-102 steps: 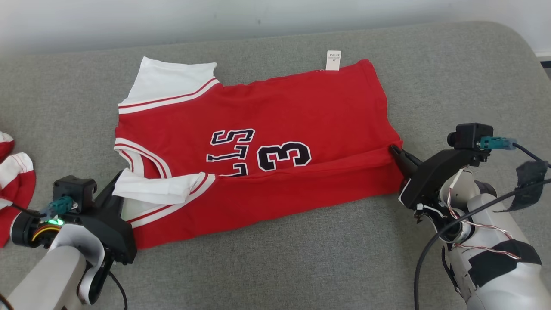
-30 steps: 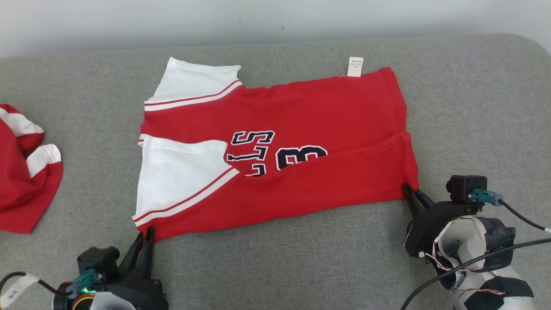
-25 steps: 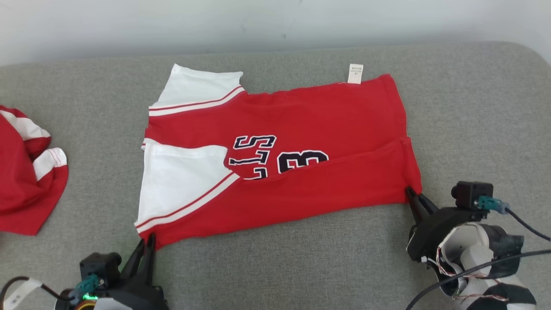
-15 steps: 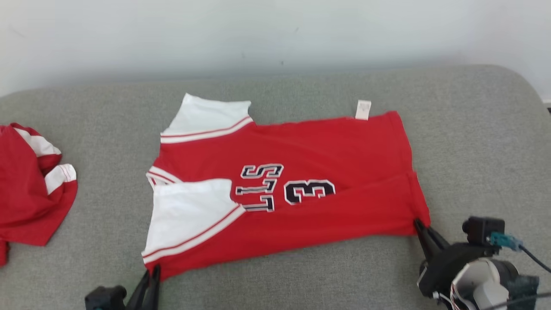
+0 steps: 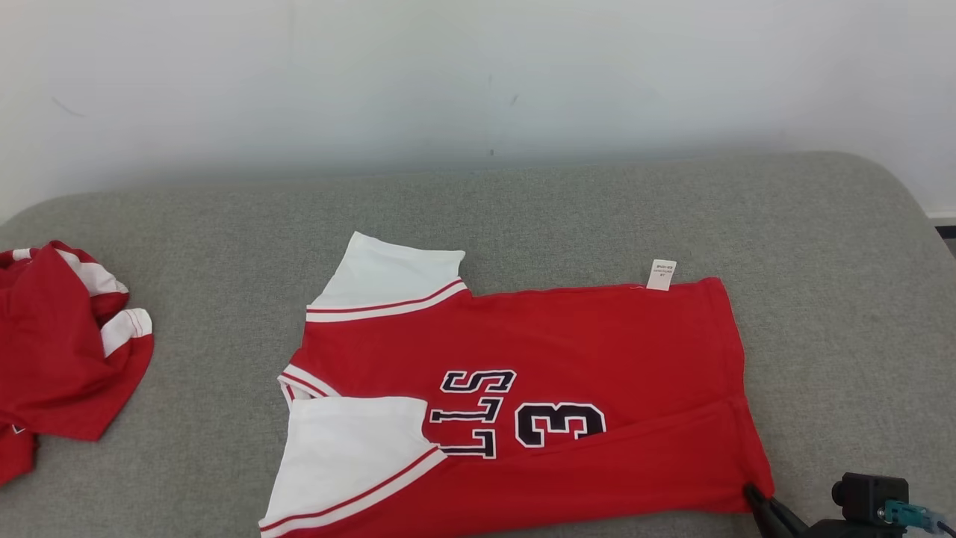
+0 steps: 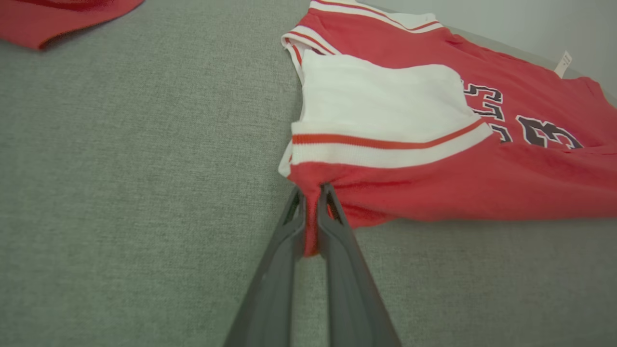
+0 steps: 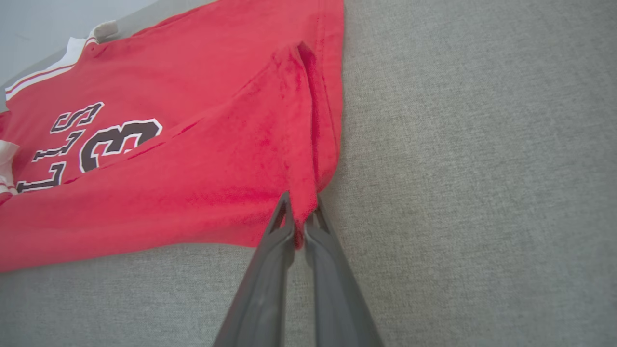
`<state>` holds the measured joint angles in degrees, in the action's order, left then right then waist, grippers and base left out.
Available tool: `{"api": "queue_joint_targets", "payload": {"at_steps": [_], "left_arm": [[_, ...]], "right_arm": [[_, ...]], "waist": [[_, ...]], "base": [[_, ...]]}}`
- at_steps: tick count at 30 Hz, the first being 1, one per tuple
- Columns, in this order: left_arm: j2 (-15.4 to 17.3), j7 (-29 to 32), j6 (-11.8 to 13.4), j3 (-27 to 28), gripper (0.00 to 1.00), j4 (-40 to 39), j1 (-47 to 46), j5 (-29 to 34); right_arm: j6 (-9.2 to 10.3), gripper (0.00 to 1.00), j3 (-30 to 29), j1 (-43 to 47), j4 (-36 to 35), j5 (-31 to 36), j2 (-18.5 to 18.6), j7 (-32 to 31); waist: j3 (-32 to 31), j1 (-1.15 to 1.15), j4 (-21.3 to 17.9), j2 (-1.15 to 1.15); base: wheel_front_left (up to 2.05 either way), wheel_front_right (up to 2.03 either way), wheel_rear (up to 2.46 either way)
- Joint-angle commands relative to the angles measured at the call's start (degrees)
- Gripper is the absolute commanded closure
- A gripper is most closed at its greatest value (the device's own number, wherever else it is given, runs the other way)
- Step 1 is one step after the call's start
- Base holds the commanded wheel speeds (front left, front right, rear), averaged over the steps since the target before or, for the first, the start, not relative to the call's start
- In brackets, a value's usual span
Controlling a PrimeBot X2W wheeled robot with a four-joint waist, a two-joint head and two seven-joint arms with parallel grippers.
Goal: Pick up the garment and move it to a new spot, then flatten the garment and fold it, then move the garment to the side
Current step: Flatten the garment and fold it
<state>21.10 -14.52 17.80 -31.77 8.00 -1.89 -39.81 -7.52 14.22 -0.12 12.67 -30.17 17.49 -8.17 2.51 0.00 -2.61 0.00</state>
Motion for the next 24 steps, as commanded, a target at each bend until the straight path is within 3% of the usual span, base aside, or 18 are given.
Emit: {"api": "queue_joint_targets", "payload": {"at_steps": [1,3,4,5,6,7,16,21,24], "left_arm": [[0.37,0.13,0.28,-0.13,1.00,0.01,1.26,-0.46],[0.02,0.05,-0.06,-0.02,1.00,0.10,1.50,-0.88],[0.01,0.01,-0.26,0.03,1.00,0.43,1.57,-0.98],[0.01,-0.03,-0.30,0.01,0.86,0.72,1.51,-0.89],[-0.06,-0.11,-0.20,0.08,0.70,0.82,1.38,-0.64],[-0.20,-0.16,-0.14,0.23,0.00,0.89,1.34,-0.54],[-0.61,-0.74,-0.70,3.37,0.00,-0.65,1.73,1.25],[-2.48,-0.71,0.09,9.19,0.00,-6.11,2.37,8.09],[-3.60,-0.71,0.89,12.35,0.00,-9.31,3.69,12.49]], "right_arm": [[0.06,1.00,-1.01,1.35,-1.14,0.92,-0.27,-0.77],[0.06,1.00,-2.27,2.23,-2.23,1.32,-0.97,-1.57],[0.06,0.78,-2.89,2.48,-2.71,1.83,-1.26,-1.66],[0.06,0.06,-3.27,2.72,-3.26,2.15,-1.52,-1.67],[0.06,0.00,-3.61,3.00,-3.61,2.45,-1.84,-1.83],[0.06,0.00,-3.91,3.13,-3.92,2.87,-2.13,-1.85],[0.06,0.00,-6.62,2.66,-8.62,5.71,-3.96,0.67],[0.06,0.00,-5.40,1.53,-11.75,5.95,-5.31,5.92],[0.06,0.00,-3.93,1.47,-12.45,7.67,-4.22,9.92]], "waist": [[-0.22,0.00,0.08,0.00],[-0.40,0.00,0.15,0.00],[-0.52,0.00,0.19,0.00],[-0.63,0.00,0.26,0.00],[-0.72,0.00,0.33,0.00],[-0.81,0.00,0.36,0.00],[-0.83,0.00,0.87,0.00],[-1.05,0.00,1.06,0.00],[-1.43,0.00,1.26,0.00]], "base": [[0.00,0.00,0.00],[0.00,0.00,0.00],[0.00,0.00,0.00],[0.00,0.00,0.00],[0.00,0.00,0.00],[0.00,0.00,0.00],[0.00,0.00,0.00],[0.00,0.00,0.00],[0.00,0.00,0.00]]}}
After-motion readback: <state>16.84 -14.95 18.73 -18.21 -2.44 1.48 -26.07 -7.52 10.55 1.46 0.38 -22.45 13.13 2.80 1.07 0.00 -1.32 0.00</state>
